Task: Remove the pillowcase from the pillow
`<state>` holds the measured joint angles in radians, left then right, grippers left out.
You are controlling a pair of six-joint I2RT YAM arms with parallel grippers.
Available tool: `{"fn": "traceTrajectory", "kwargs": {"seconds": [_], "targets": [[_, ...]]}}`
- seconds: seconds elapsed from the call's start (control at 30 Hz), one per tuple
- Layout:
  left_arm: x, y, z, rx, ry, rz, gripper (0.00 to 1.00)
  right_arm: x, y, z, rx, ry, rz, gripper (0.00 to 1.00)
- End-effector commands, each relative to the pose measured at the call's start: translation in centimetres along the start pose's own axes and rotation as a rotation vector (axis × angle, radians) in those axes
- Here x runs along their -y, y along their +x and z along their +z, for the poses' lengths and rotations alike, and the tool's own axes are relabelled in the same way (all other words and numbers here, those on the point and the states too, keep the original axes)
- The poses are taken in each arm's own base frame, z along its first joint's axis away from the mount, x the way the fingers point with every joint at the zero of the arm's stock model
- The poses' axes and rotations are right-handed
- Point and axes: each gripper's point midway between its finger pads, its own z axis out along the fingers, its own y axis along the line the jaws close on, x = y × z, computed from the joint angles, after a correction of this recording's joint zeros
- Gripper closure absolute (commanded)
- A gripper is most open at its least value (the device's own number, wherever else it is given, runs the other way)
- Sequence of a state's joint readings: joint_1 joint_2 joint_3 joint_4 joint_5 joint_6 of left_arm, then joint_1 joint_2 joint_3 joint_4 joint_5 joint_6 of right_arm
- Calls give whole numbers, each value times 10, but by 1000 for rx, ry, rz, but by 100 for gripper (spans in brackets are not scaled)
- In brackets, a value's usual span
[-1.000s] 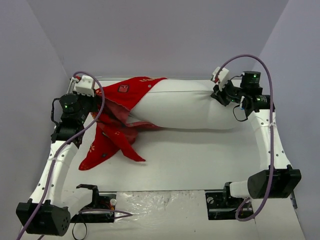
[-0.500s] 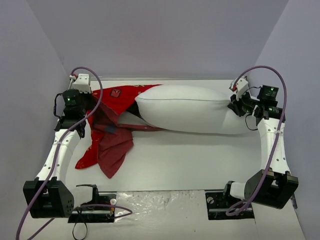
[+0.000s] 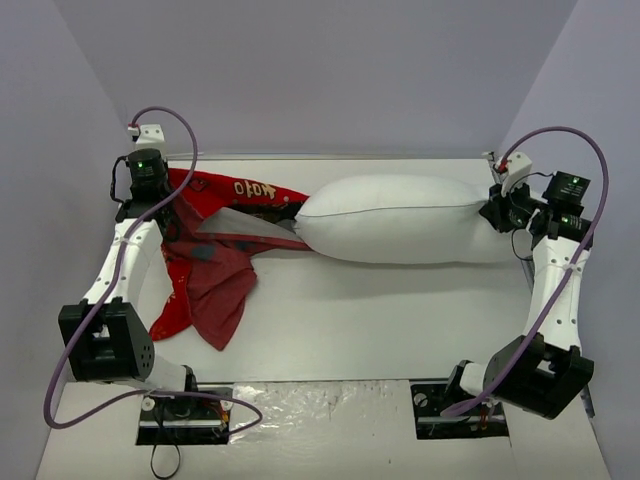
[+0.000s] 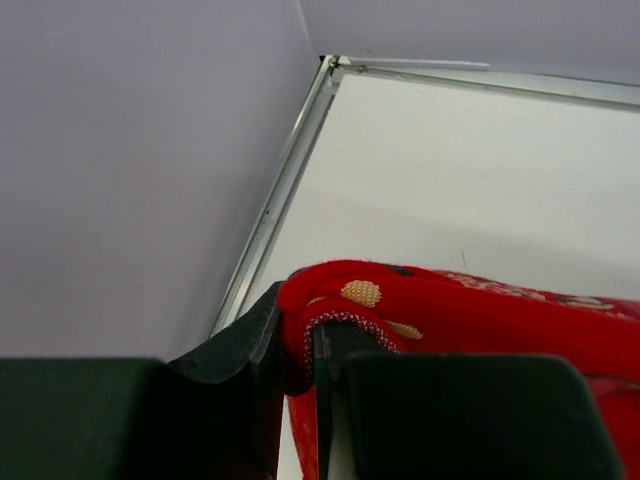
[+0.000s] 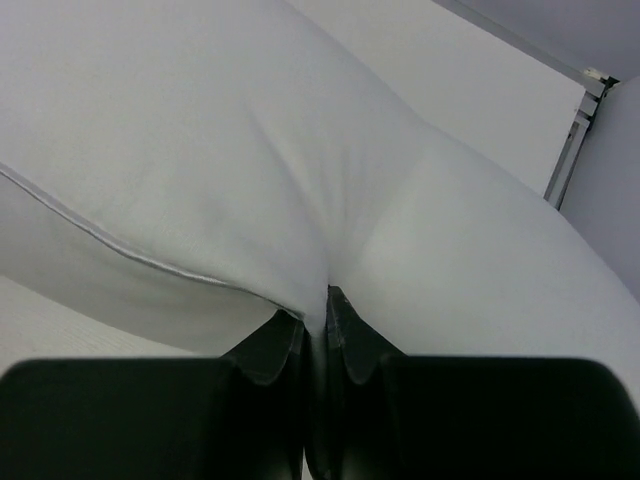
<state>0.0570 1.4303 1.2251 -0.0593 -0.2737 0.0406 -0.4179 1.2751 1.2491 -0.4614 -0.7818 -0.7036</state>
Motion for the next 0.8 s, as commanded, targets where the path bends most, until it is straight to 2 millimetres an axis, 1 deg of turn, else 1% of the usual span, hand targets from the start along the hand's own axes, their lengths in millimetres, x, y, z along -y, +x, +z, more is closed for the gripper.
{"fn": "traceTrajectory", "kwargs": {"seconds": [0.0, 0.03, 0.07, 0.1, 0.13, 0.17, 0.2, 0.23, 0.3, 0.33, 0.37, 0.4, 0.43, 0.47, 0.5, 0.53, 0.57, 0.6, 0.63, 0.67, 0.7, 0.73, 0.77], "targets": [[-44, -58, -6, 132, -184, -97, 98, 20, -61, -17, 161, 80, 26, 100], [-45, -63, -1, 131, -200, -102, 98, 23, -68, -19, 180, 94, 38, 100], [-48, -60, 0, 107, -218, -91, 98, 30, -82, -21, 222, 116, 27, 100], [-55, -61, 1, 102, -261, -92, 98, 30, -97, -26, 260, 125, 64, 100], [-55, -58, 7, 87, -273, -91, 98, 35, -109, -28, 294, 149, 58, 100], [-58, -68, 6, 103, -282, -104, 98, 36, -118, -30, 316, 158, 66, 100], [-60, -70, 6, 102, -288, -105, 98, 36, -128, -32, 343, 164, 75, 100], [-55, -71, 9, 102, -273, -140, 98, 32, -146, -33, 393, 161, 99, 100], [-53, -76, 10, 112, -269, -155, 98, 34, -164, -36, 440, 195, 124, 100], [-53, -74, 11, 106, -274, -162, 98, 30, -187, -39, 507, 197, 127, 100], [-53, -75, 12, 108, -277, -169, 98, 36, -196, -43, 533, 243, 146, 100], [-53, -74, 11, 105, -276, -179, 98, 37, -206, -46, 563, 259, 158, 100], [-52, -75, 10, 107, -273, -186, 98, 38, -225, -51, 620, 269, 177, 100], [-50, -75, 9, 108, -265, -193, 98, 42, -233, -54, 645, 284, 204, 100], [-49, -75, 7, 112, -255, -211, 98, 50, -239, -57, 668, 325, 232, 100], [-46, -76, 6, 113, -244, -216, 98, 59, -246, -56, 697, 342, 250, 100], [-43, -76, 5, 114, -227, -219, 98, 63, -258, -62, 736, 349, 285, 100], [-40, -76, 3, 114, -210, -218, 98, 70, -263, -66, 754, 379, 300, 100], [-39, -75, 2, 110, -203, -217, 98, 78, -266, -63, 765, 392, 310, 100], [-38, -73, 1, 106, -199, -211, 98, 82, -272, -67, 783, 404, 323, 100], [-37, -71, 0, 103, -196, -209, 98, 85, -284, -79, 820, 417, 313, 100], [-38, -66, 0, 93, -199, -198, 98, 88, -290, -84, 837, 423, 309, 100], [-40, -64, -2, 90, -205, -188, 98, 90, -298, -94, 863, 432, 299, 100]]}}
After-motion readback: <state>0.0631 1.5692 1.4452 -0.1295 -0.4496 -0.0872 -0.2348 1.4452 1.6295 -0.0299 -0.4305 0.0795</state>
